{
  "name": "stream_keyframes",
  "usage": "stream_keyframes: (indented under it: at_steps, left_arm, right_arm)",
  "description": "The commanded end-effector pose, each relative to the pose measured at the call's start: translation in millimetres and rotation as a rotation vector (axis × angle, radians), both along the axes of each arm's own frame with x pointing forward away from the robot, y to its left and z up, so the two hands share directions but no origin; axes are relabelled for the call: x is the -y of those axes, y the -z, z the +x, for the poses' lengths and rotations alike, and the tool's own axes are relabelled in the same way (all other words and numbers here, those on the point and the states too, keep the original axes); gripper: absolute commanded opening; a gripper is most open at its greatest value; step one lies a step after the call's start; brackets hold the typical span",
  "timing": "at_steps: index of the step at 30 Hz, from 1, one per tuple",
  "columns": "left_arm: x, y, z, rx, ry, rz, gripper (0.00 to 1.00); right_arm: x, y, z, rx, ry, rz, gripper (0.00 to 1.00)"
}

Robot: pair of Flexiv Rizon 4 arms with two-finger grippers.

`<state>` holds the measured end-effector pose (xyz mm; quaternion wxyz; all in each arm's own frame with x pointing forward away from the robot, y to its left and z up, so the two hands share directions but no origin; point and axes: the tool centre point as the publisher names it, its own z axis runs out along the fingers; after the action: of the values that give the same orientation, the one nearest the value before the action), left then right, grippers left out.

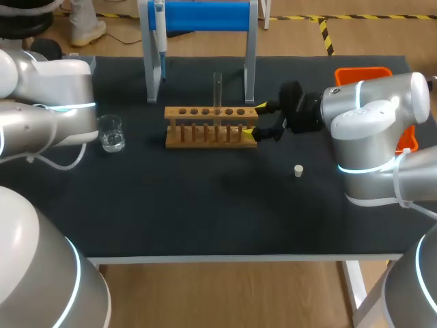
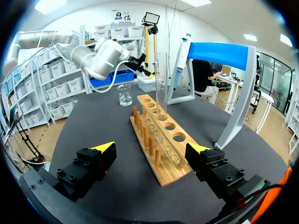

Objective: Invert the test tube, pick up the pipette, mount the tip to pipette, aspirate from beaker and dispense into the tube, eject the tip, return the pipette, and cap with the stopper.

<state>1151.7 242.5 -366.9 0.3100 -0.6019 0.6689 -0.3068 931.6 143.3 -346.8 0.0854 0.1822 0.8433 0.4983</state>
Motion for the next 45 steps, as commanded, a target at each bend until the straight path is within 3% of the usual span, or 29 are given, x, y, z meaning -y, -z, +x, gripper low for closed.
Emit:
stream_keyframes:
  at_steps: [1,12,16,23,26,28,45]
  left_arm:
    - [-0.6,2.9,3.1,0.004,0.000,0.003,0.37]
    - [-1.2,1.7,4.3,0.004,0.001,0.006,0.36]
    - [-1.5,2.1,4.6,0.001,0.002,0.007,0.26]
    - [-0.6,4.5,3.8,-0.006,0.003,0.007,0.23]
    - [-0.5,5.4,3.7,-0.009,0.003,0.007,0.15]
    - [-0.5,5.6,3.6,-0.011,0.003,0.007,0.00]
    - [0.3,0.8,2.8,-0.007,0.006,0.008,0.00]
  right_arm:
    - [0.4,-0.1,-0.4,0.000,0.000,0.000,1.00]
    - [0.4,-0.1,-0.4,0.000,0.000,0.000,1.00]
    - [0.4,-0.1,-0.4,0.000,0.000,0.000,1.00]
    - [0.4,-0.1,-0.4,0.000,0.000,0.000,1.00]
    - [0.4,-0.1,-0.4,0.000,0.000,0.000,1.00]
    - [0.4,-0.1,-0.4,0.000,0.000,0.000,1.00]
    - [0.4,-0.1,-0.4,0.000,0.000,0.000,1.00]
